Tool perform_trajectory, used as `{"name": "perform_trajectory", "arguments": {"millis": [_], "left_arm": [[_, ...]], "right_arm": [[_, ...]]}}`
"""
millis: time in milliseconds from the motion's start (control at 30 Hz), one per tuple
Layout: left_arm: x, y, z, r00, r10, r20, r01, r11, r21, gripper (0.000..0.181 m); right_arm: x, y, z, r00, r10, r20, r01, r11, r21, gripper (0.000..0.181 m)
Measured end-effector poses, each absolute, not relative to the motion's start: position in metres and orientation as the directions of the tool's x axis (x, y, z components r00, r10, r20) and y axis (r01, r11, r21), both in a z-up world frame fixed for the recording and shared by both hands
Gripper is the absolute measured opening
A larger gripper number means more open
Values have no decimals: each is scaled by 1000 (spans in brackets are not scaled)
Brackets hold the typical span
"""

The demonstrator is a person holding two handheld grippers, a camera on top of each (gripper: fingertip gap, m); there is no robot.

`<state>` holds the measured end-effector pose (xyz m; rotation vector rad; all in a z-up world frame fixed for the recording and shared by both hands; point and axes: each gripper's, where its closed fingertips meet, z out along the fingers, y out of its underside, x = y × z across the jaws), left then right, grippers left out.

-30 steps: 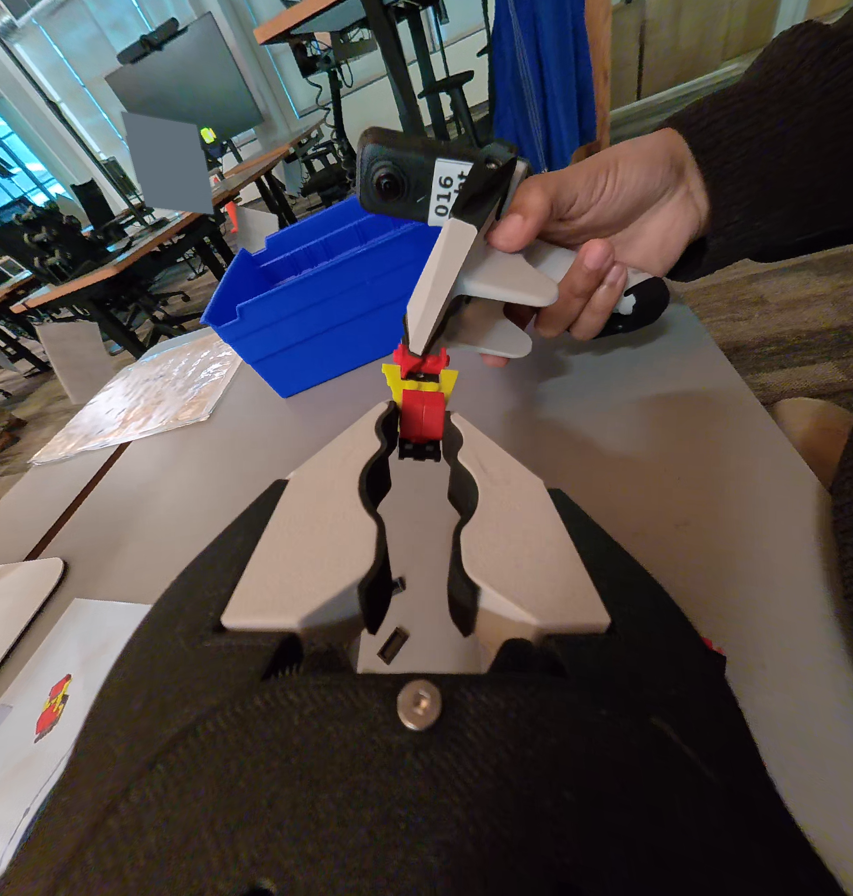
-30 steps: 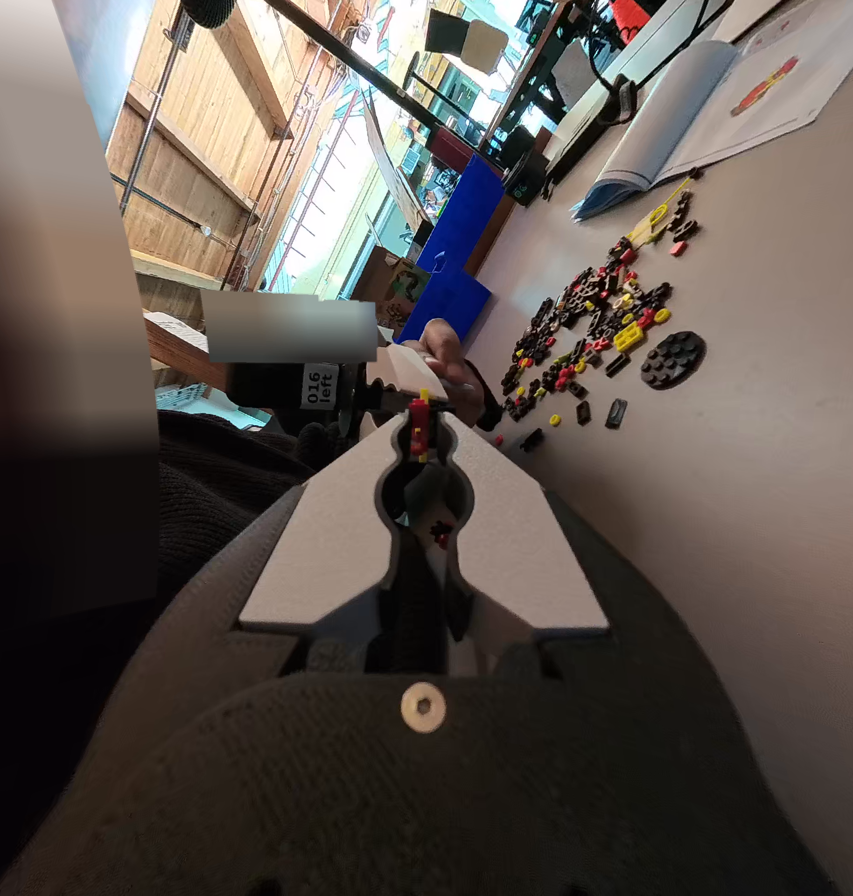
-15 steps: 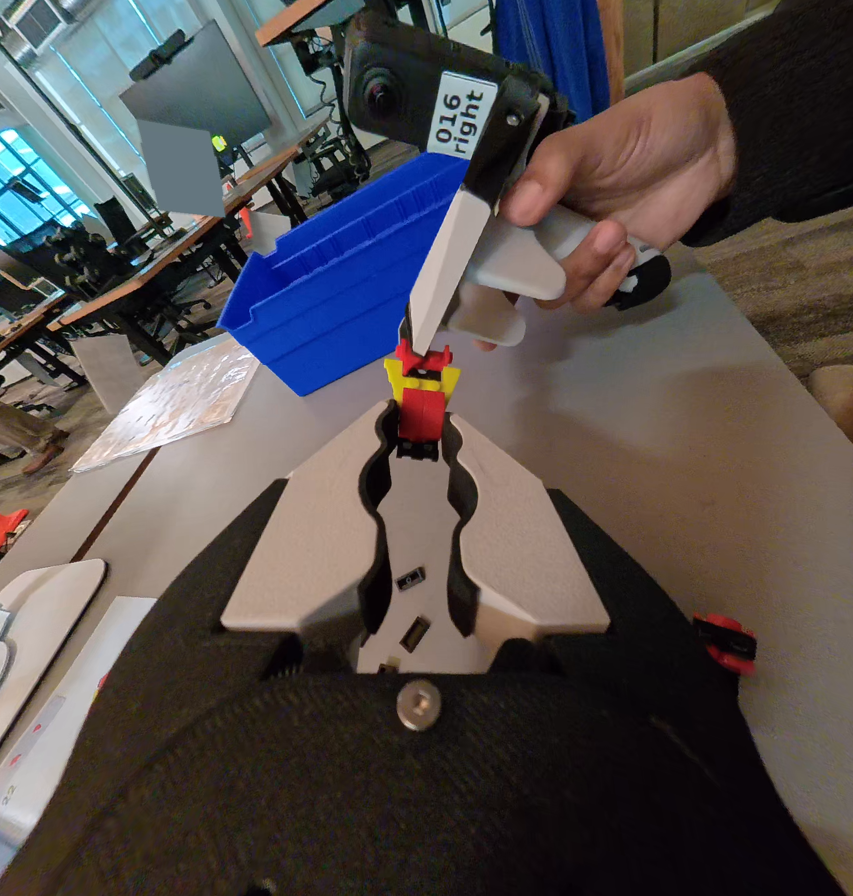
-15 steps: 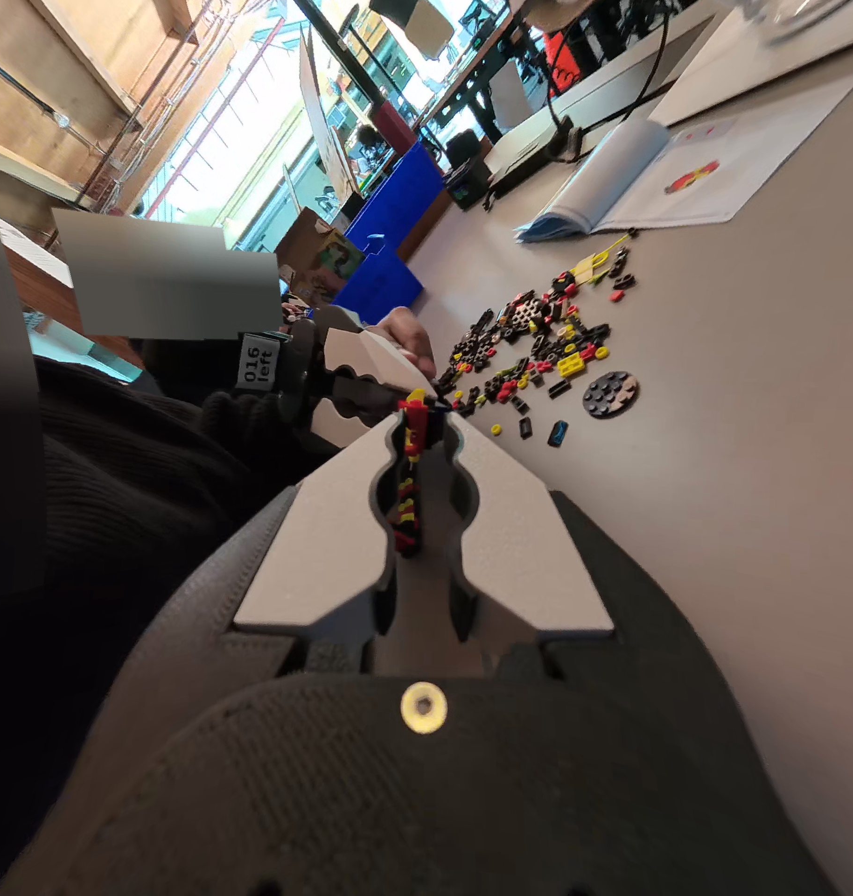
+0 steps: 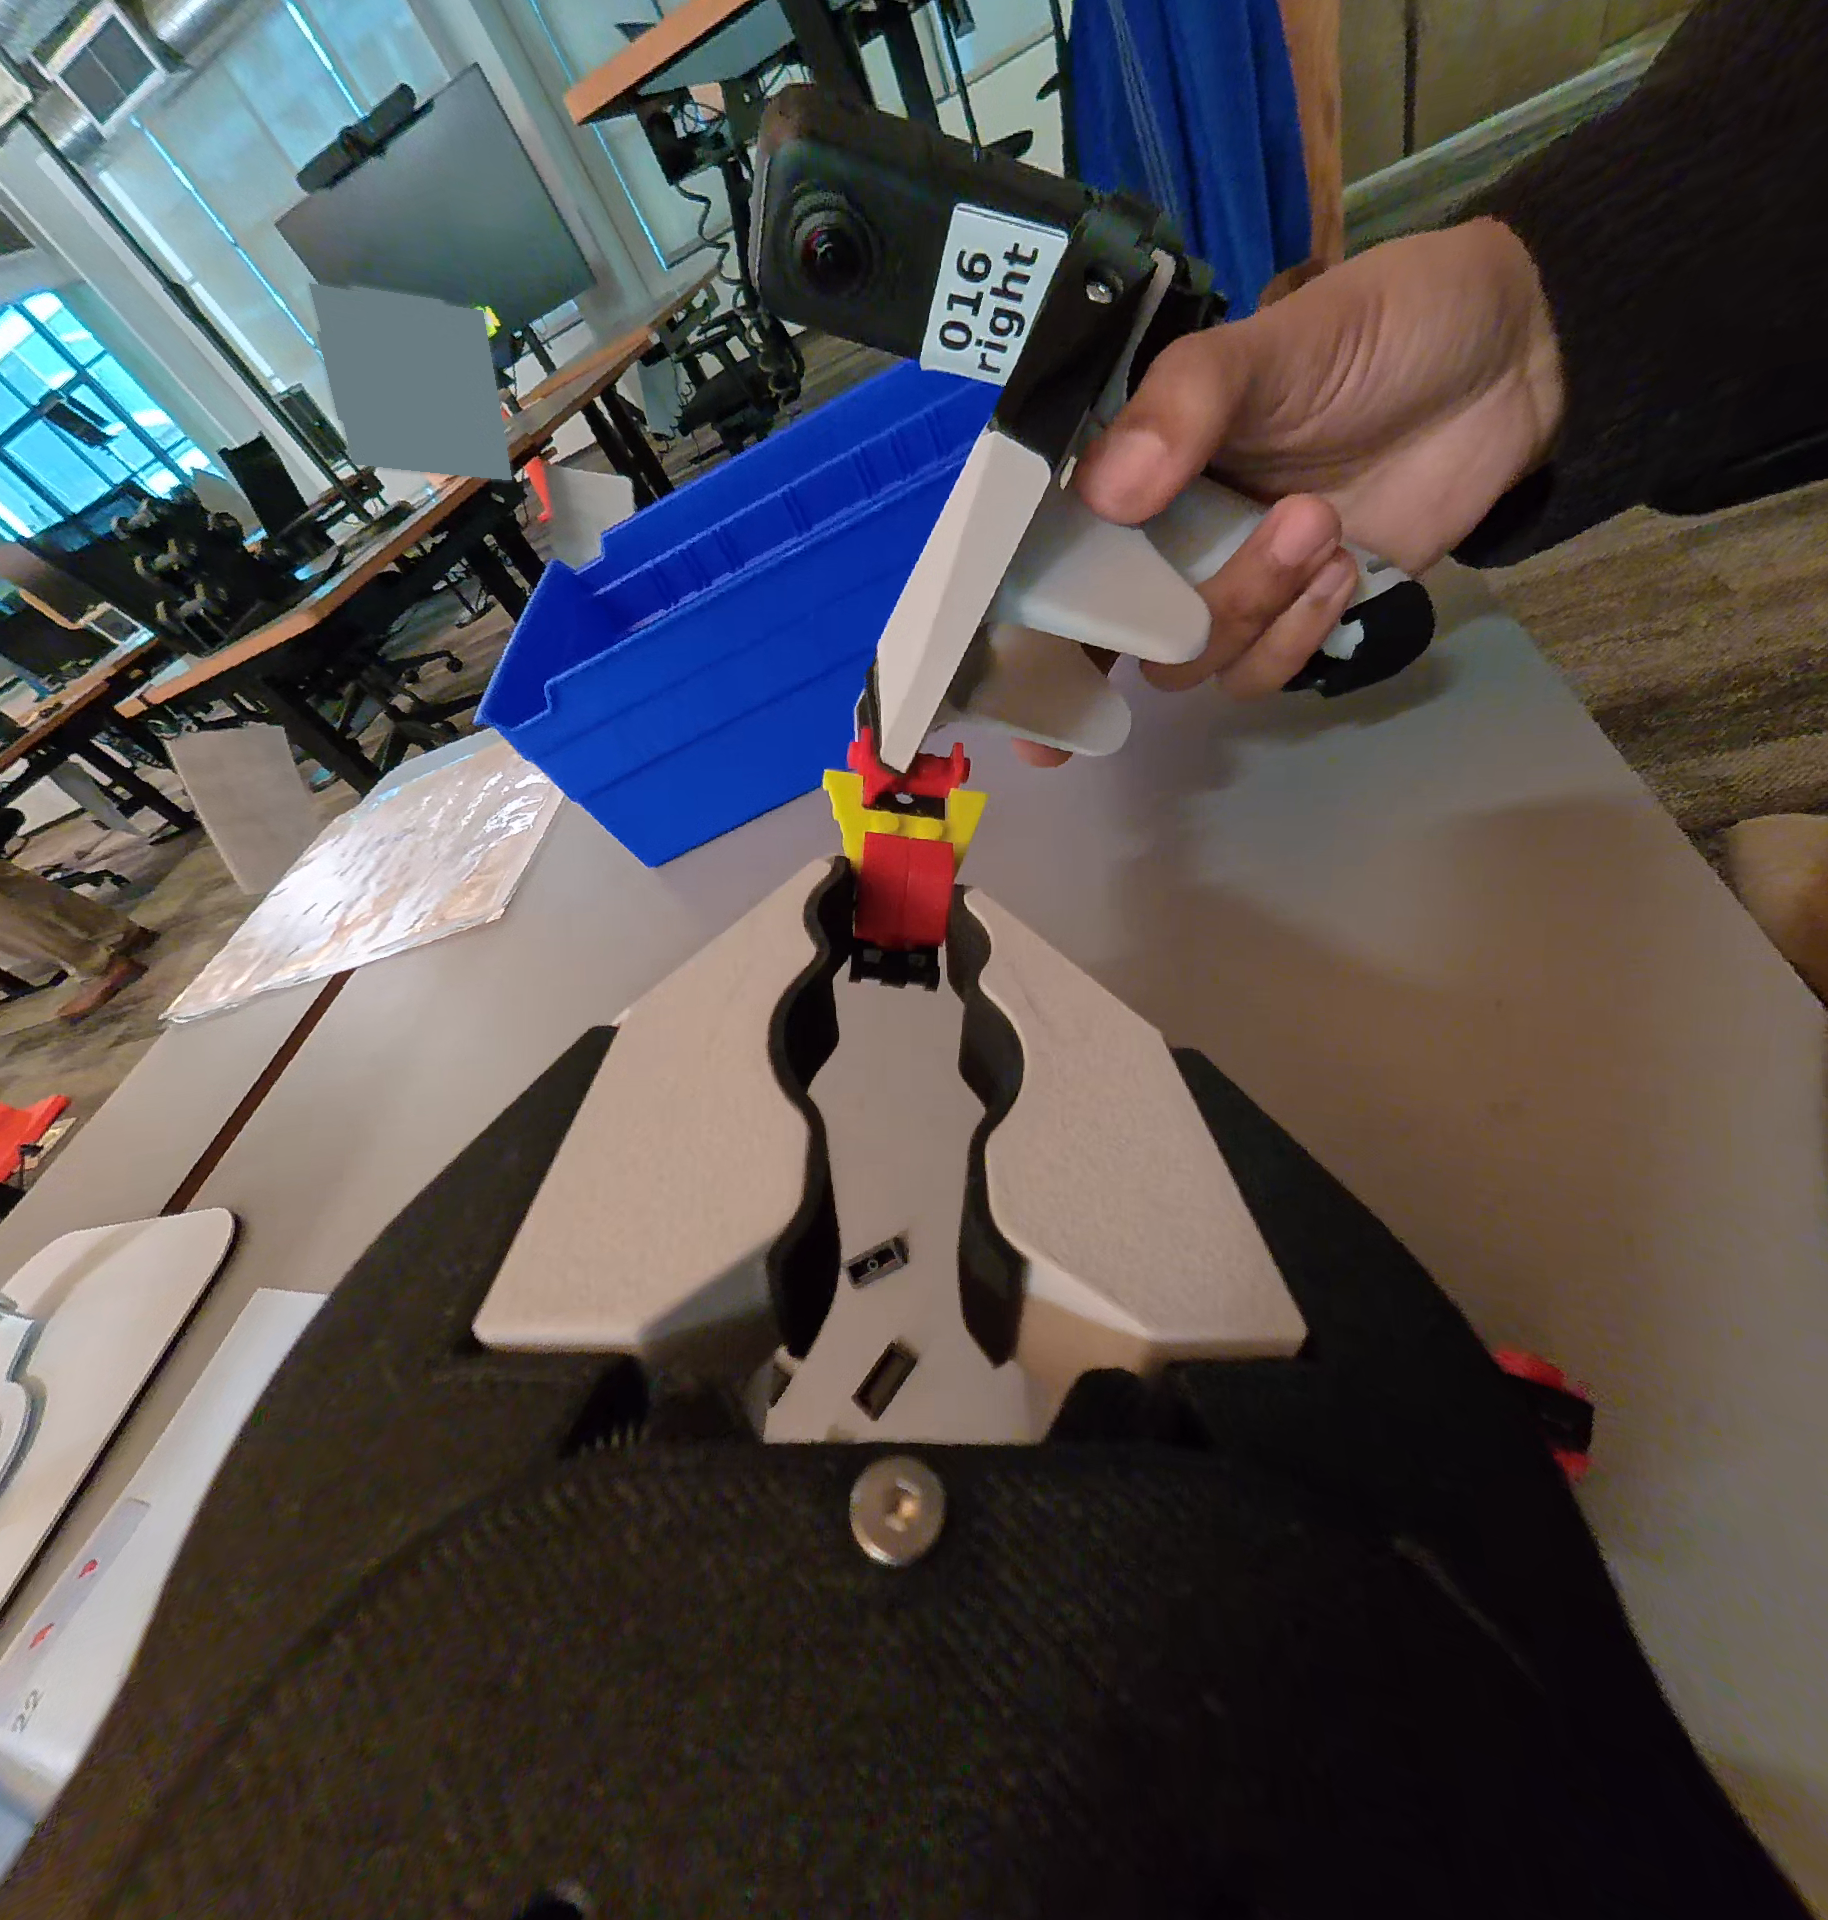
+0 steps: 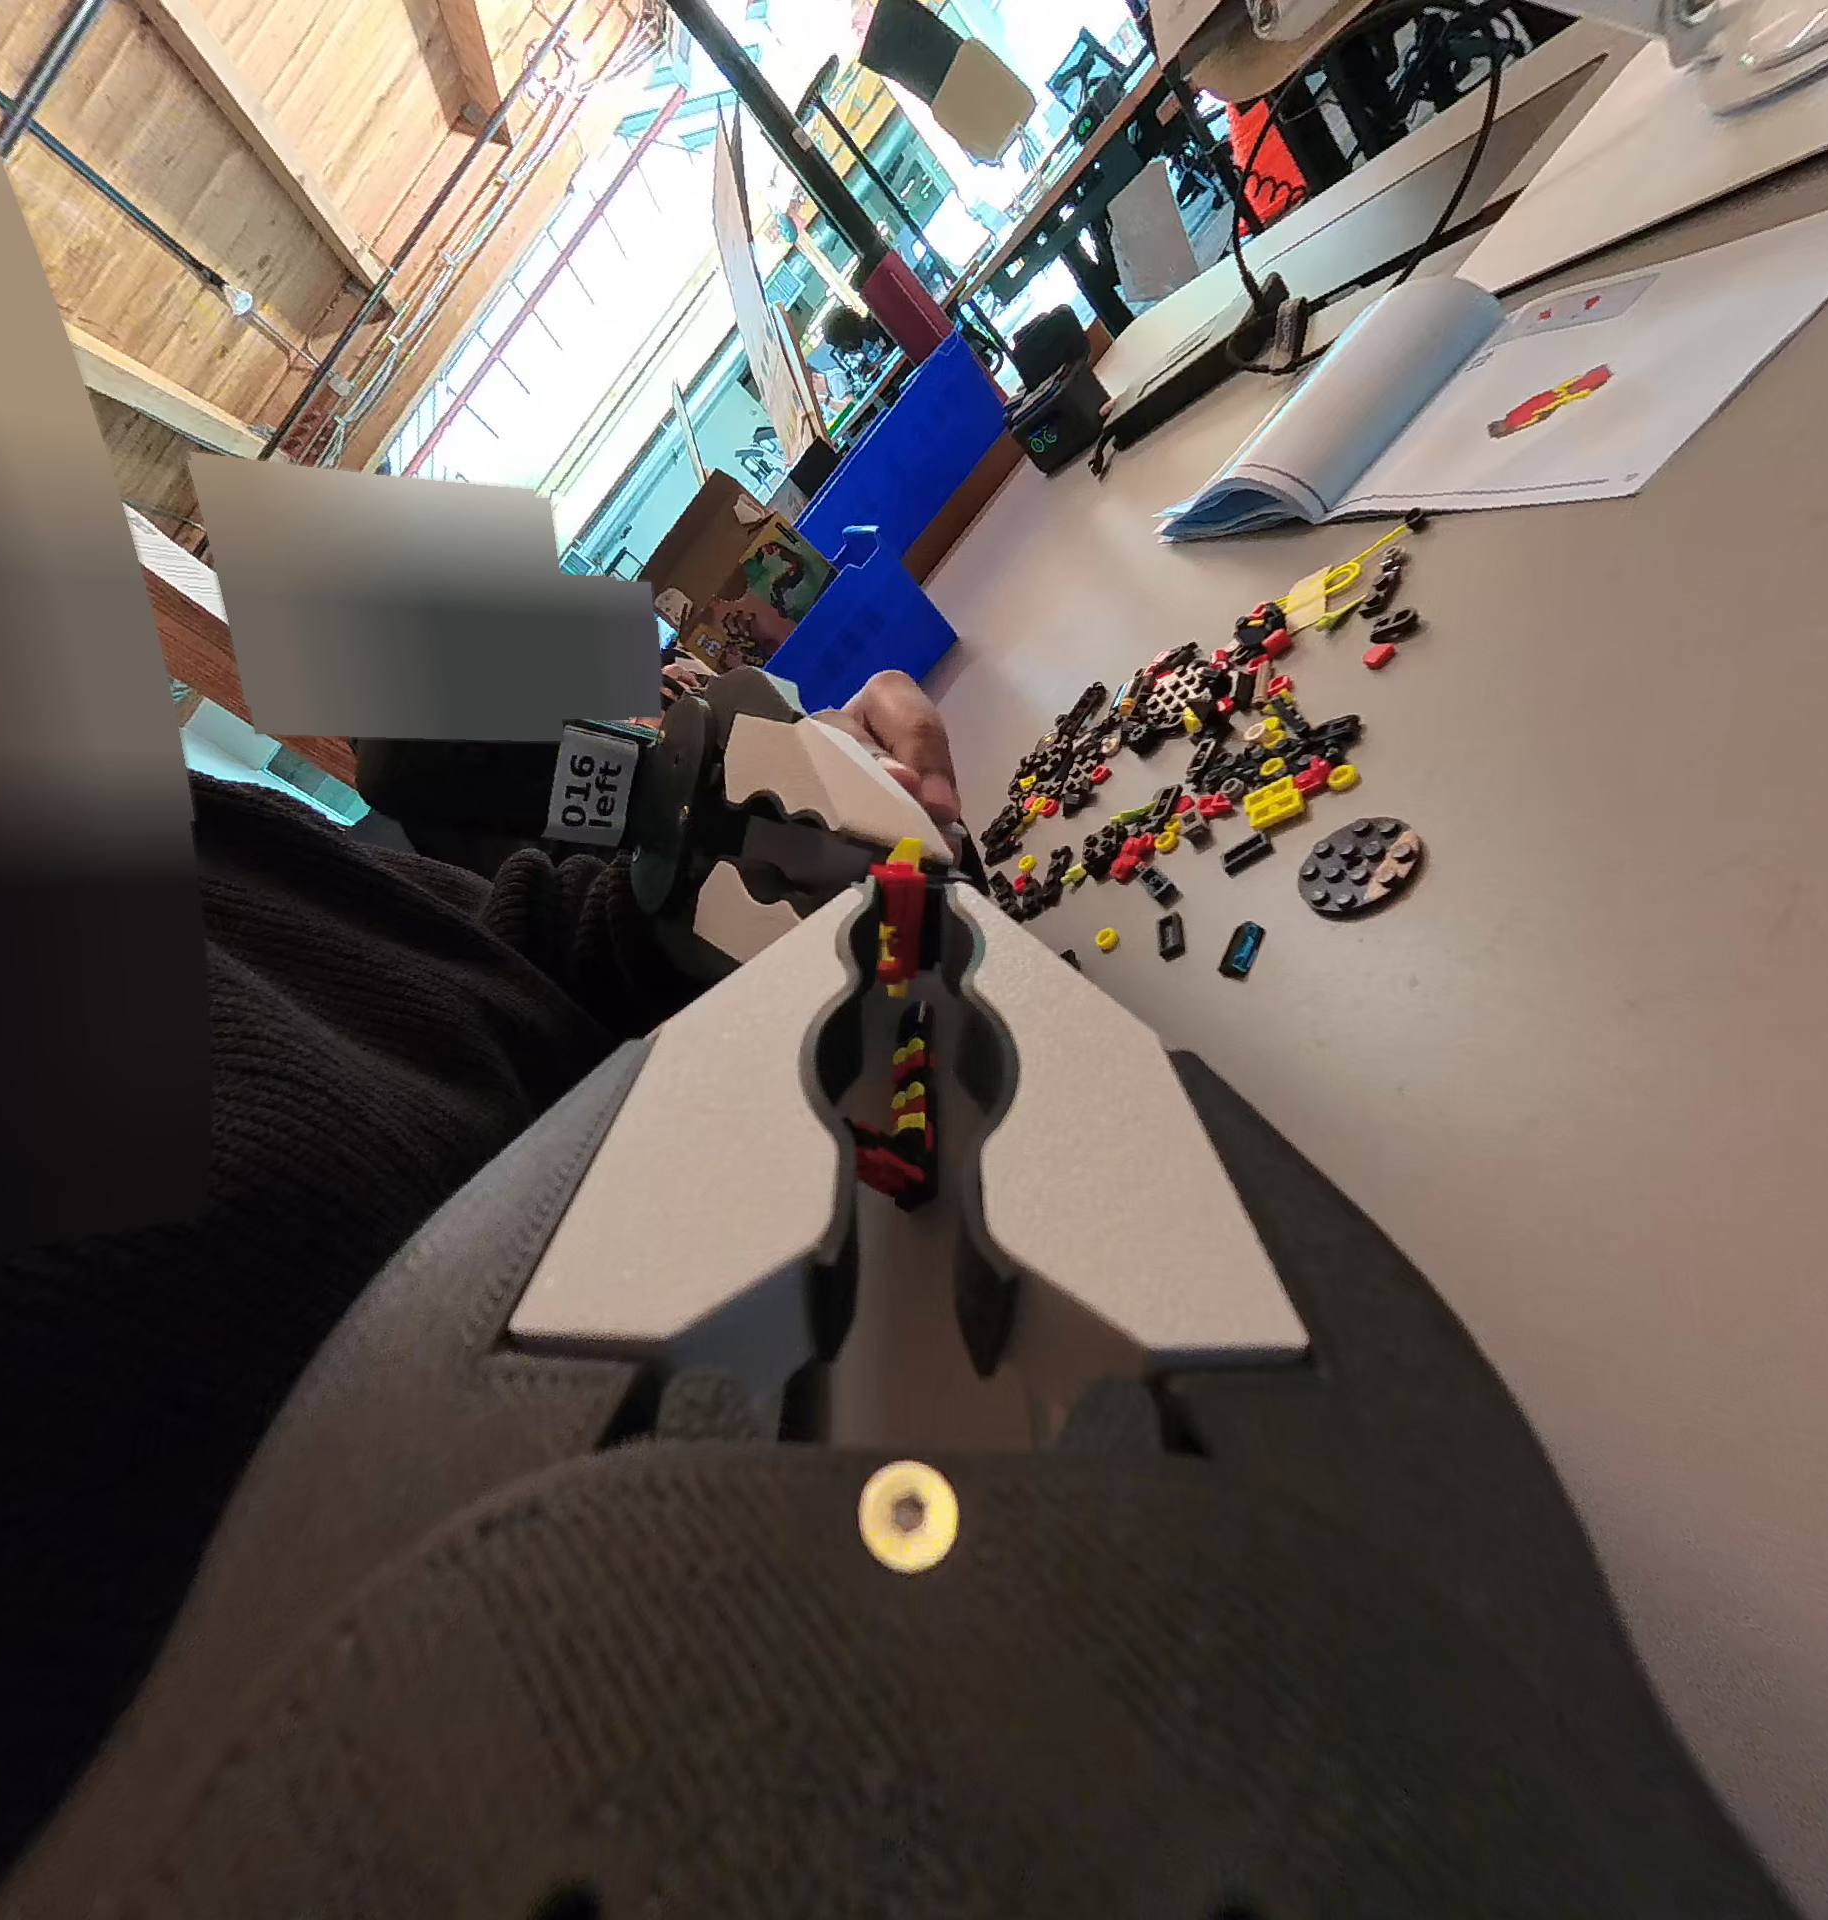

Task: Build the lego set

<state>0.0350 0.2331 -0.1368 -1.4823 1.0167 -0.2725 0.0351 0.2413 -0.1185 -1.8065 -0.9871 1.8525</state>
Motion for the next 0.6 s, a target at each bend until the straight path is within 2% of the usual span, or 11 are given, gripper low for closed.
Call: {"name": "perform_trajectory", "arguments": {"millis": [400,600], "left_arm": [[37,232,-134,594,-706,-385,-412,144,-900,14],[32,237,-139,614,-708,-350,-408,96,-908,14]], "right_arm": [[41,239,-112,-97,725,-682,209,-655,-726,9],[35,246,-116,-31,747,-664,198,-646,-737,9]]}}
